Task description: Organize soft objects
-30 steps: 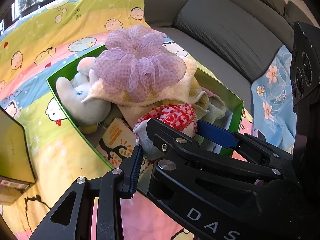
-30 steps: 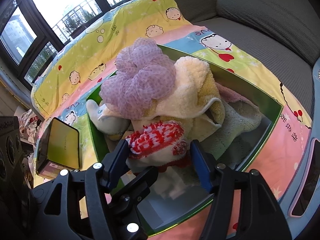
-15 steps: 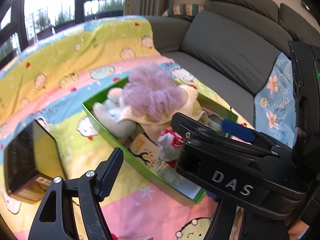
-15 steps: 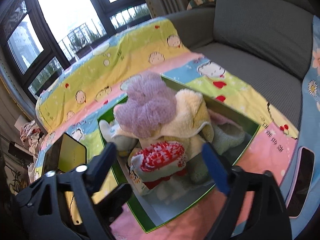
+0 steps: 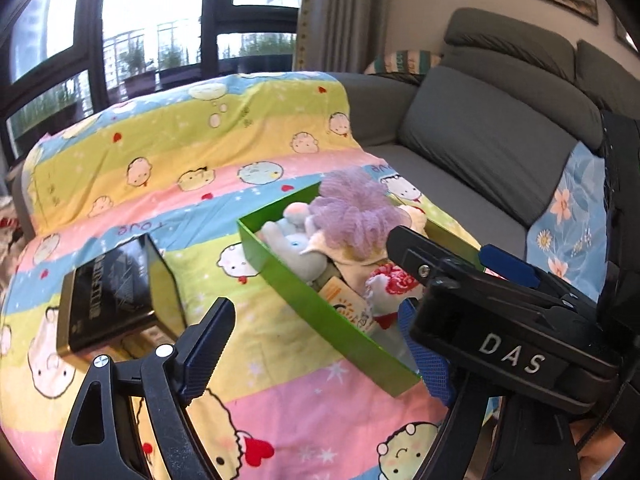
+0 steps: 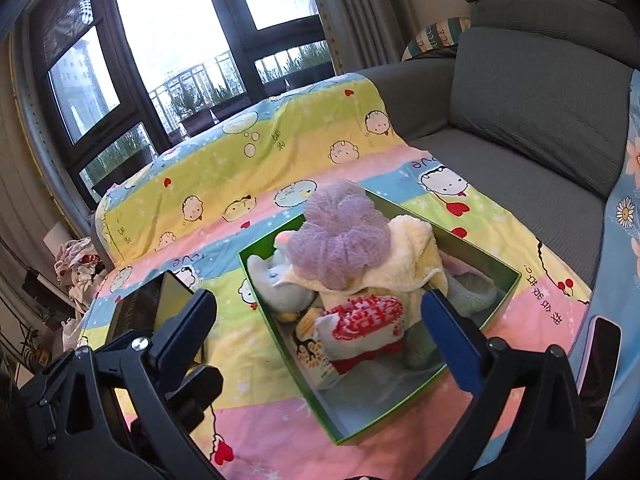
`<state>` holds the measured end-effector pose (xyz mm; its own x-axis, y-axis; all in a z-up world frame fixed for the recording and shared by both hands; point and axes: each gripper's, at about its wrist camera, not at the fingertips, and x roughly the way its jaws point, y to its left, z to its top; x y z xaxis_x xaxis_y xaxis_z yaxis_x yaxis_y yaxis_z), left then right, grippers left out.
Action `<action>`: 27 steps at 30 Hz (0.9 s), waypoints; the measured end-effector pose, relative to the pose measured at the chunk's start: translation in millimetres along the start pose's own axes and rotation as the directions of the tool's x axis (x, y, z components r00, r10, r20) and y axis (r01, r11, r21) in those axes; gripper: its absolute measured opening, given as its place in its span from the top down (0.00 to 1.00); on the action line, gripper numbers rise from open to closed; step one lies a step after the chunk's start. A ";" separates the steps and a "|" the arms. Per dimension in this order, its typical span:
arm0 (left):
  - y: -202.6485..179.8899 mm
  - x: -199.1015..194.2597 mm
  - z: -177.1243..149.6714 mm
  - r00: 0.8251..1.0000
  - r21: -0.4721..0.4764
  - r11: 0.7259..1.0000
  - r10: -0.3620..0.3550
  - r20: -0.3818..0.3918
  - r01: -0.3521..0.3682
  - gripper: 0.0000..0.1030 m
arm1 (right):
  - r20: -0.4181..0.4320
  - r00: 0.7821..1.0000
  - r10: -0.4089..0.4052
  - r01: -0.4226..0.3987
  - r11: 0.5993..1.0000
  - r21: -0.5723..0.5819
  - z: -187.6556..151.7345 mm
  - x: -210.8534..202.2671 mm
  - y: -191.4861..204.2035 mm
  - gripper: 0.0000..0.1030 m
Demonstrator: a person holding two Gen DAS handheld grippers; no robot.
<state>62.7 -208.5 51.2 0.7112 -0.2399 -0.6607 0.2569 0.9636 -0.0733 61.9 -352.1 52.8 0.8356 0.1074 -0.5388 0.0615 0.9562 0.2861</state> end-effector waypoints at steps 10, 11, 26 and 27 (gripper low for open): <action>15.3 -18.8 -7.4 1.000 -0.038 0.999 -0.001 0.015 0.001 0.18 | 0.024 1.000 -0.015 0.016 1.000 -0.021 -4.7 -11.8 11.3 0.01; 16.0 -19.7 -7.8 1.000 -0.037 0.999 -0.003 0.016 0.003 0.18 | 0.026 0.999 -0.024 0.024 0.999 -0.024 -5.1 -12.5 11.8 0.01; 20.8 -22.7 -13.5 0.997 -0.074 0.994 -0.076 0.002 0.076 0.18 | 0.012 0.995 -0.102 0.102 0.995 -0.012 -10.2 -20.7 14.3 0.01; 23.1 -23.1 -13.8 0.997 -0.079 0.993 -0.083 0.000 0.083 0.18 | 0.015 0.994 -0.107 0.108 0.994 -0.014 -10.5 -21.9 15.2 0.01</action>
<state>43.1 -179.1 54.5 0.6877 -0.3190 -0.6522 0.2621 0.9468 -0.1867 38.9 -337.1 60.7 0.8322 0.0000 -0.5545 0.1437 0.9659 0.2155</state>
